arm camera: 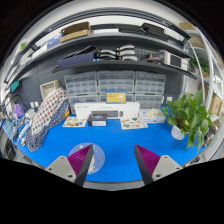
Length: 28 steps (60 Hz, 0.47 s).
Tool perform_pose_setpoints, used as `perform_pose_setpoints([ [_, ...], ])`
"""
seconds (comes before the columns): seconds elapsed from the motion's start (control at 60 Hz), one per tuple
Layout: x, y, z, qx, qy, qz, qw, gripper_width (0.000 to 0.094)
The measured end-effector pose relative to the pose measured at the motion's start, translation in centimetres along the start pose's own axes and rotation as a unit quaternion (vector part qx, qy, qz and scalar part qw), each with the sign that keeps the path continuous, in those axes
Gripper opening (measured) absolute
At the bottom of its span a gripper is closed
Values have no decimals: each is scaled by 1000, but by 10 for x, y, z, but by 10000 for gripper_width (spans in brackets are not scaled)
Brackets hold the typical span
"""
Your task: Arrange mouse
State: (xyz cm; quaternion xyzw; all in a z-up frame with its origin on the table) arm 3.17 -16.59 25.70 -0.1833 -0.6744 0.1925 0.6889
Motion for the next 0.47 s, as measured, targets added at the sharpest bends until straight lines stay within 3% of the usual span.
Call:
perform_pose_setpoints([
  [0.467,-12,-26,-14,29,-3,-8,1000,842],
])
Point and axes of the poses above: the point between the fingertips, and its own axes, seen from behind it with the camera up: z to the left, x up, y forward, the way the camera looks, the point moved 2 cm from there along -y, backward, against the way the camera looks, and after that the axes turned 1 degree about x, right-handed, at the moved point
